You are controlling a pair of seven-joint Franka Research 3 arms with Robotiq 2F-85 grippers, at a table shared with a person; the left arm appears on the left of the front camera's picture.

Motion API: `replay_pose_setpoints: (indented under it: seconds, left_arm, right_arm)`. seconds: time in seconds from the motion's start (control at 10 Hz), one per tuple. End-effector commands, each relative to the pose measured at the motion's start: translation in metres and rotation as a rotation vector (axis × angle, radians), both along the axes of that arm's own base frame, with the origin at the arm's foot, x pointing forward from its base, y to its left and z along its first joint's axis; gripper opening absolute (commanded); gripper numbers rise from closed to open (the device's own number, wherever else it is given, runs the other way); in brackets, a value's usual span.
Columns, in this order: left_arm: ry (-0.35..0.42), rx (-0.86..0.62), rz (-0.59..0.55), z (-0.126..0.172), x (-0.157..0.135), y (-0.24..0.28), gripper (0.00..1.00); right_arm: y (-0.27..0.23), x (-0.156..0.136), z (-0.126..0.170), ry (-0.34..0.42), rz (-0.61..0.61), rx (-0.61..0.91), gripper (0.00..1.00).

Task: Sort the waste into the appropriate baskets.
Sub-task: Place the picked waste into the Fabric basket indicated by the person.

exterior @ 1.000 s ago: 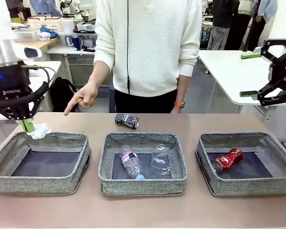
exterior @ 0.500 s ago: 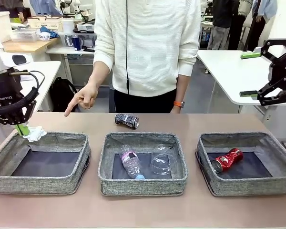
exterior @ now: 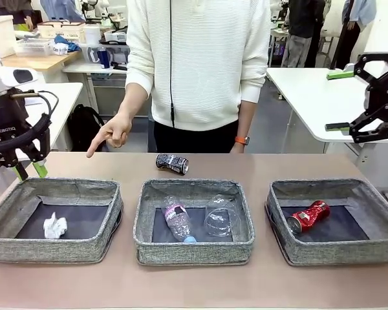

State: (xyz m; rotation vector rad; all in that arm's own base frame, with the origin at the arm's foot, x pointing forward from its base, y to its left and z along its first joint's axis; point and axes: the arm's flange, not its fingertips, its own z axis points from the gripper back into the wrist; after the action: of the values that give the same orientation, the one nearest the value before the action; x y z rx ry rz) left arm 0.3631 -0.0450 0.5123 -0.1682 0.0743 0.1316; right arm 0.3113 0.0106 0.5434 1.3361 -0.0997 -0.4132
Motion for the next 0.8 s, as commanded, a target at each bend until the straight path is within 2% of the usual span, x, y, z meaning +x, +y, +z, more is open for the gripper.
replay_pose_setpoints:
  seconds: [0.0,0.2,0.3,0.4,0.5,0.7]
  left_arm:
    - [-0.02,-0.019,0.032,-0.004,-0.006,-0.002,1.0]
    - [0.001,-0.054,0.048,-0.001,-0.006,-0.002,1.0]
    - [0.054,-0.117,0.07,0.003,-0.005,-0.004,1.0]
    - [0.119,-0.234,0.087,0.01,-0.004,-0.001,1.0]
    - [0.188,-0.392,0.038,0.02,-0.002,0.009,1.0]
    - [0.328,-0.827,-0.115,0.028,0.008,0.048,1.0]
  right_arm:
    - [0.001,0.001,0.003,-0.014,0.001,0.023,1.0]
    - [0.001,0.001,0.003,-0.014,0.001,0.023,1.0]
    - [0.001,0.001,0.003,-0.014,0.001,0.023,1.0]
    - [0.001,0.001,0.003,-0.014,0.001,0.023,1.0]
    - [0.001,0.001,0.003,-0.014,0.001,0.023,1.0]
    - [0.001,0.001,0.003,-0.014,0.001,0.023,1.0]
